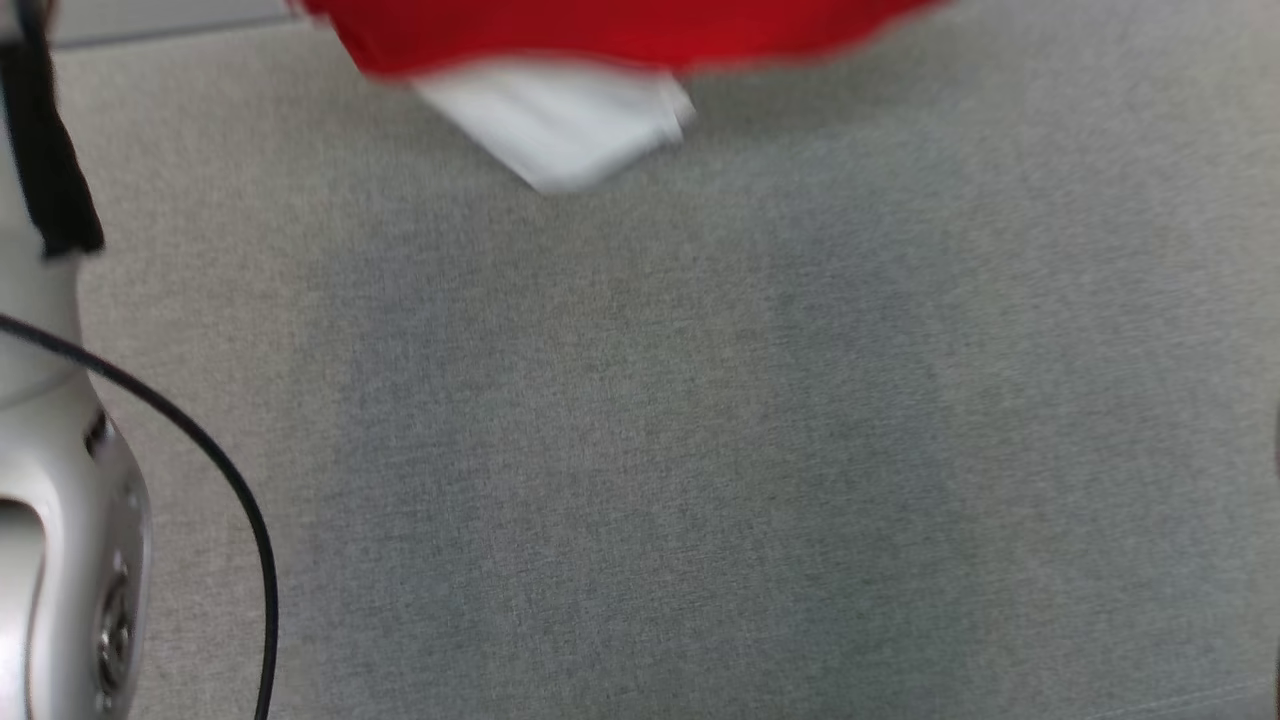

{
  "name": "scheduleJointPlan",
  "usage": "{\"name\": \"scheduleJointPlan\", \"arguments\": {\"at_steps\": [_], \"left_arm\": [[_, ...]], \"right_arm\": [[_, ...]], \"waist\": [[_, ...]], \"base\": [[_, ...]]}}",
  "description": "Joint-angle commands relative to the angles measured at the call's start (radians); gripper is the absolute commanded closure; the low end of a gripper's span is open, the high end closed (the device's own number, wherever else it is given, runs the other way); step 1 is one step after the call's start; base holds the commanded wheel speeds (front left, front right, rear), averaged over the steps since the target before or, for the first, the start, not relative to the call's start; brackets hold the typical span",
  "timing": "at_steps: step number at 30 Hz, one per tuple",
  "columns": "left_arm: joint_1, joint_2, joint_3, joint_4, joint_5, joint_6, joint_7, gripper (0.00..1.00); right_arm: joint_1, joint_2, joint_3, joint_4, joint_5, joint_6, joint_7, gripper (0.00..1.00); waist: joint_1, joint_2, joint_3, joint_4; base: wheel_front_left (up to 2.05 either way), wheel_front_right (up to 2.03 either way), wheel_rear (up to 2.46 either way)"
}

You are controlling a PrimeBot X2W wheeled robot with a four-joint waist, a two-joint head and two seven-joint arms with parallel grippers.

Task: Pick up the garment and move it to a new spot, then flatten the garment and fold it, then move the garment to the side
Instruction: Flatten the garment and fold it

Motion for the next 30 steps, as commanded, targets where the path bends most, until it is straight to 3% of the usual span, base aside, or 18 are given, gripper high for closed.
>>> {"name": "scheduleJointPlan", "arguments": {"at_steps": [1, 4, 5, 9, 21, 30], "left_arm": [[-0.099, -0.007, 0.002, 0.054, 0.025, -0.043, -0.055, 1.00], [-0.228, -0.031, 0.007, 0.128, 0.040, -0.121, -0.152, 1.00], [-0.280, -0.040, -0.003, 0.175, 0.061, -0.169, -0.211, 1.00], [-0.322, -0.064, -0.045, 0.243, 0.099, -0.224, -0.267, 1.00], [-0.132, -0.082, -0.172, 0.364, 0.083, -0.252, -0.287, 1.00], [0.114, -0.052, -0.275, 0.377, 0.041, -0.251, -0.296, 1.00]], "right_arm": [[-0.072, -0.009, 0.010, 0.026, 0.005, 0.002, -0.075, 1.00], [-0.158, -0.005, 0.063, 0.014, -0.001, 0.002, -0.183, 1.00], [-0.173, -0.015, 0.087, 0.010, 0.017, 0.002, -0.217, 1.00], [-0.158, -0.021, 0.129, 0.016, 0.080, 0.002, -0.234, 1.00], [0.088, -0.093, 0.282, 0.088, 0.224, 0.002, -0.242, 1.00], [0.342, -0.144, 0.335, 0.125, 0.341, 0.002, -0.243, 1.00]], "waist": [[0.0000, 0.0000, 0.108, 0.027], [0.0000, 0.0000, 0.149, 0.046], [0.0000, 0.0000, 0.169, 0.058], [0.0000, 0.0000, 0.199, 0.077], [0.0000, 0.0000, 0.230, 0.109], [0.0000, 0.0000, 0.154, 0.118]], "base": [[0.00, 0.00, 0.00], [0.00, 0.00, 0.00], [0.00, 0.00, 0.00], [0.00, 0.00, 0.00], [0.00, 0.00, 0.00], [0.00, 0.00, 0.00]]}}
